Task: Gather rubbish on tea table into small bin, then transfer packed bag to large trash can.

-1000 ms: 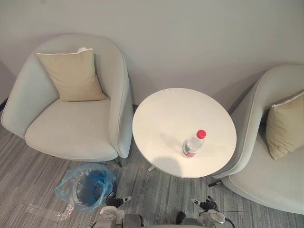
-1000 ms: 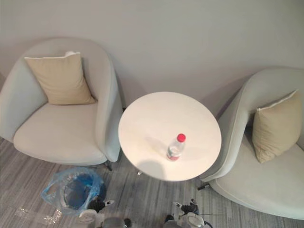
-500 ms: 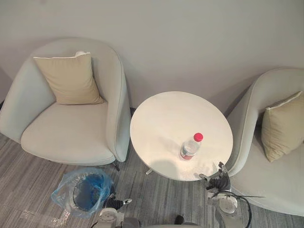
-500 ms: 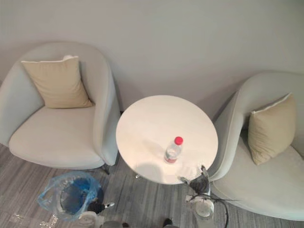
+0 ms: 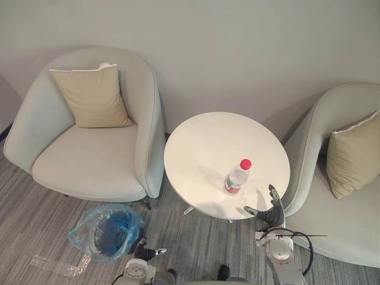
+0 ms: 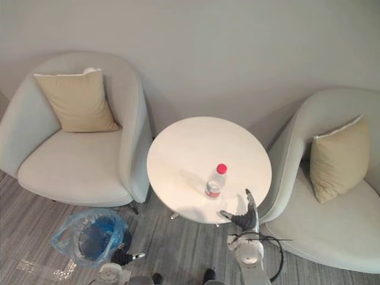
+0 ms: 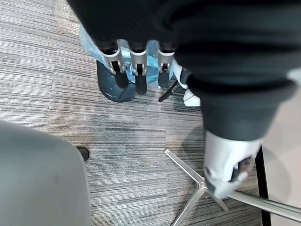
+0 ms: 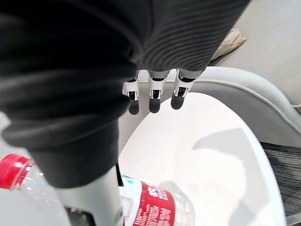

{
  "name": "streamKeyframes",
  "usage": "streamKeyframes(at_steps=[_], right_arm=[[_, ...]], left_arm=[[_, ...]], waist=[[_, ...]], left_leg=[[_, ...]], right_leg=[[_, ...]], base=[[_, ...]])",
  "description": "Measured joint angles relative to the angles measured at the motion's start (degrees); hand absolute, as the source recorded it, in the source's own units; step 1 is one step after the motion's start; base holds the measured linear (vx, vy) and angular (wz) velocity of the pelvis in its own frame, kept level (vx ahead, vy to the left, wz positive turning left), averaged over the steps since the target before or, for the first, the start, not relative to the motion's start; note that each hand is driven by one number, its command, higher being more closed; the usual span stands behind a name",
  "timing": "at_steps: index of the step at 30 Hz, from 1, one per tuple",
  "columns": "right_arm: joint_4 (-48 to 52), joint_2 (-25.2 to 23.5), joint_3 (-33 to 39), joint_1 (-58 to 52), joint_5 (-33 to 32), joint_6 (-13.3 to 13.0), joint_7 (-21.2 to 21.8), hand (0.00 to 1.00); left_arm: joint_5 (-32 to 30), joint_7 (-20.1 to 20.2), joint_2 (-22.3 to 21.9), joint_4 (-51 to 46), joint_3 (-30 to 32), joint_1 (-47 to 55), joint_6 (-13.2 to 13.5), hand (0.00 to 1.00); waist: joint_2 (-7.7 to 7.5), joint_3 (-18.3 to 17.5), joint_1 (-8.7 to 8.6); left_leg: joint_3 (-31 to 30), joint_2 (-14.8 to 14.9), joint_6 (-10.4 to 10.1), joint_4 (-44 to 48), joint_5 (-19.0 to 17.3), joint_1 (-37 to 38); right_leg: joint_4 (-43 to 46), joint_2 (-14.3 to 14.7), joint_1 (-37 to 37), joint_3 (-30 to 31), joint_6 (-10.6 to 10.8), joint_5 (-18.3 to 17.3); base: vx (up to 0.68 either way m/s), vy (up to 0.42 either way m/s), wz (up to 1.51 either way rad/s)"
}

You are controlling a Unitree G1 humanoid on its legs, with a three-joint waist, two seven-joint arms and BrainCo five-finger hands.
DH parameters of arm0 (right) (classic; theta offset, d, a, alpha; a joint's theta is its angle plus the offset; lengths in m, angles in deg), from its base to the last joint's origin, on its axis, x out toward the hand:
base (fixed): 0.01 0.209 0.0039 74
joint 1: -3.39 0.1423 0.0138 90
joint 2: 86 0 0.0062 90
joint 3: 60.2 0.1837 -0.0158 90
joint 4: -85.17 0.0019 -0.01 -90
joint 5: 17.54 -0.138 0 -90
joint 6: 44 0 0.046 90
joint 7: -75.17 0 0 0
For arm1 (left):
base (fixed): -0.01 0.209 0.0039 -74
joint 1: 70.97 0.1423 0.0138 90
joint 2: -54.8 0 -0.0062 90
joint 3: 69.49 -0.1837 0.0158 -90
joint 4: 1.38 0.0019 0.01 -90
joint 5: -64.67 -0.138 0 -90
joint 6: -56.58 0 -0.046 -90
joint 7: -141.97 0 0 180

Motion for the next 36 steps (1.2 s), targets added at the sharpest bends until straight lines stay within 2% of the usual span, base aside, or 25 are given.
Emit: streamKeyframes(at_steps=[7,16,20,21,24,32,36], right_arm=[[-3.8,0.0,0.0,5.5,-1.1,0.1,-1.7,0.00],[-8.0,0.0,0.3,12.2,-5.0,0.4,-2.6,0.00],[-10.1,0.0,0.2,14.1,-5.8,0.5,-3.5,0.00],[-10.1,0.0,0.2,14.6,-6.1,0.5,-3.7,1.00],[-10.5,0.0,0.2,17.3,-7.4,0.5,-4.4,1.00],[-11.4,0.1,0.2,19.9,-9.1,0.6,-5.0,1.00],[-11.2,0.1,0.2,19.7,-9.1,0.6,-5.0,1.00]], left_arm=[[0.6,0.0,0.0,-0.9,0.1,0.3,0.1,0.00],[2.8,0.0,-0.4,-4.4,0.3,0.2,1.1,0.00],[3.6,-0.1,-0.6,-5.6,1.6,0.2,1.2,0.00],[4.0,0.0,-0.6,-5.7,1.8,0.2,1.2,0.00],[5.1,-0.1,-0.8,-6.4,1.9,-0.1,1.3,0.00],[5.2,-0.1,-0.9,-6.6,1.8,-0.7,1.4,0.00],[5.2,-0.1,-0.9,-6.6,1.9,-0.6,1.3,0.00]], waist=[[0.46,0.5,0.44],[2.09,4.0,2.45],[2.27,5.2,3.31],[2.35,5.3,3.36],[2.80,6.8,3.65],[2.92,6.9,5.18],[2.88,6.9,5.21]], left_leg=[[-2.4,-0.6,0.0,0.0,0.1,-1.0],[-4.7,-0.7,0.0,1.8,0.1,-4.5],[-6.3,-0.8,0.0,2.7,0.1,-6.1],[-6.5,-0.8,0.0,2.9,0.1,-6.8],[-6.7,-0.8,0.0,3.2,0.1,-7.2],[-8.0,-0.9,0.0,3.4,0.1,-8.5],[-8.4,-1.0,0.0,3.8,0.1,-7.8]], right_leg=[[-0.8,-0.2,0.1,-1.5,0.0,-0.1],[1.5,-0.4,-2.4,-3.6,-0.1,-1.4],[3.4,-0.6,-3.6,-4.9,-0.1,-2.5],[3.4,-0.6,-4.0,-5.2,-0.1,-2.5],[4.1,-0.7,-4.4,-5.5,-0.1,-2.9],[5.3,-0.8,-5.6,-6.1,-0.2,-3.9],[4.9,-0.8,-4.4,-6.1,-0.2,-3.9]], base=[[0.04,0.000,0.10],[-0.02,-0.005,0.14],[-0.02,-0.011,0.21],[-0.01,-0.009,0.16],[-0.02,-0.005,0.06],[0.01,-0.005,0.06],[0.02,0.007,0.08]])
